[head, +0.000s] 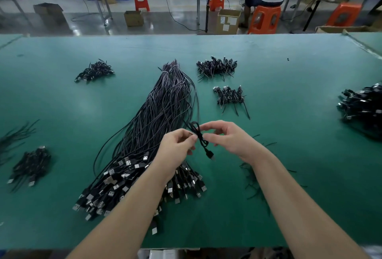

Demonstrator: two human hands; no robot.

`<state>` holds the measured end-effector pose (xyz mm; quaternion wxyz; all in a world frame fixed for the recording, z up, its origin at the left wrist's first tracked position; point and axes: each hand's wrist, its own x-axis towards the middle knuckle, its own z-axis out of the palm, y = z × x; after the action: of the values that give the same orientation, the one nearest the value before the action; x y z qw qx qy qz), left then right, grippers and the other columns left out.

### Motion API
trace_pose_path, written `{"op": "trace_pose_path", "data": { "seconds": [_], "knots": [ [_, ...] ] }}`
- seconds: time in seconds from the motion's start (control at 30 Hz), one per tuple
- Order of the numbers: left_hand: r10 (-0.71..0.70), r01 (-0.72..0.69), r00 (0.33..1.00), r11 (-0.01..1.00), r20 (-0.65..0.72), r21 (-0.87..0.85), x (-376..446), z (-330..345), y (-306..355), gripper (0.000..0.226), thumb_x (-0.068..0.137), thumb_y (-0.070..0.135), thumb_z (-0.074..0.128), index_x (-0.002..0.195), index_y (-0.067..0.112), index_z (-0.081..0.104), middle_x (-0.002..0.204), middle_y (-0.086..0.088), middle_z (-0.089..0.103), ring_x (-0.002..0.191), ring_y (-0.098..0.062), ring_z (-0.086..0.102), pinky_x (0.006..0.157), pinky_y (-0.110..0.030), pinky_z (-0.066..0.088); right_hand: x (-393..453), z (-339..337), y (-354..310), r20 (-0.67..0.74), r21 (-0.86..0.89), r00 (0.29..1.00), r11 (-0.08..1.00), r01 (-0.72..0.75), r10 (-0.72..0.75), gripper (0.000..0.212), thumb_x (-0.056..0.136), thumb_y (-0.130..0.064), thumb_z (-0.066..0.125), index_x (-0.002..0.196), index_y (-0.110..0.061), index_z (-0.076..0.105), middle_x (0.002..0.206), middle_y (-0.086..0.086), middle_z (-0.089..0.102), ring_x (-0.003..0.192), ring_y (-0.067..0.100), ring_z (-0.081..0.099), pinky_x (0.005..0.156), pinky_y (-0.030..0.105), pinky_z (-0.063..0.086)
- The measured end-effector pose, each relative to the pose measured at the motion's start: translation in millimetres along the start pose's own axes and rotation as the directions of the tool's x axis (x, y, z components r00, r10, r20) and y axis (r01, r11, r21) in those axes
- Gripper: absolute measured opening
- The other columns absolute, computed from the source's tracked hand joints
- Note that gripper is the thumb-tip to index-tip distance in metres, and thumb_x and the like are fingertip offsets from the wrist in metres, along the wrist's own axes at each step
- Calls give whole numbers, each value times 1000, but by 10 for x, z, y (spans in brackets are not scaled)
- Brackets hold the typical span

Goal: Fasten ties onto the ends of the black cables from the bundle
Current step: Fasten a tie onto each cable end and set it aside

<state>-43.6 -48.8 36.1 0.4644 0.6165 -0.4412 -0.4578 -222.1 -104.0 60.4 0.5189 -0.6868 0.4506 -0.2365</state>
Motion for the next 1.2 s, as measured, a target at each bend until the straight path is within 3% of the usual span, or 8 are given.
{"op": "trace_pose_path", "data": {
  "seconds": [0.13,0.27,0.37,0.47,0.57,0.7,0.87,1.2],
  "knots": [
    [-172,192,980,955,102,-226,-6,31,26,21,95,12,67,74,12,66,64,2,63,67,-15,58,65,-27,45,11,55,-33,-20,20,1000,1000,7,-7,13,92,-29,72,102,-23,78,91,-3,78,82,8,68,85,30,55],
    [81,-69,990,992,-116,103,-48,132,28,19,93,12,69,75,11,64,66,5,60,61,-10,49,60,-21,41,52,136,-81,-98,109,986,986,-124,135,20,92,-24,73,105,-11,66,74,4,74,63,15,64,64,28,56],
    [651,-499,758,619,-41,607,-118,163,23,15,92,3,64,78,10,60,78,2,58,72,-14,52,67,-22,40,70,143,-143,-37,357,962,902,-241,272,9,95,-11,67,94,-7,59,66,6,65,52,17,56,54,29,50],
    [835,-614,516,207,189,762,-125,128,-7,12,91,1,63,80,6,61,79,-5,59,75,-26,54,70,-35,45,42,96,-157,76,457,957,843,-283,281,7,98,-8,62,90,-7,63,67,5,60,49,11,52,50,23,46],
    [721,-559,691,483,57,674,-135,81,6,15,91,2,65,79,10,60,80,1,58,74,-19,52,69,-30,43,-12,71,-115,142,431,976,877,-213,167,14,101,-8,57,102,-1,69,72,8,68,60,14,61,59,24,54],
    [183,-153,977,959,-109,237,-64,47,61,18,94,15,69,76,16,65,68,7,60,58,-3,49,55,-15,41,-43,49,-55,93,156,996,987,-32,18,25,97,-3,59,110,-17,74,90,1,67,81,8,59,72,25,53],
    [-85,87,996,989,27,-119,-62,-13,88,14,88,21,77,80,10,74,70,-1,61,67,-14,51,67,-27,45,-14,60,-12,-48,52,997,997,63,-60,16,94,-21,69,108,-19,78,106,6,71,83,10,61,80,28,54],
    [-236,311,939,891,250,-329,-10,-126,63,13,85,12,77,73,17,79,72,1,59,55,-7,43,47,-20,34,-7,80,-5,-61,81,996,994,78,-73,13,92,-15,72,101,-20,80,94,2,78,79,4,63,88,30,53]
  ]
}}
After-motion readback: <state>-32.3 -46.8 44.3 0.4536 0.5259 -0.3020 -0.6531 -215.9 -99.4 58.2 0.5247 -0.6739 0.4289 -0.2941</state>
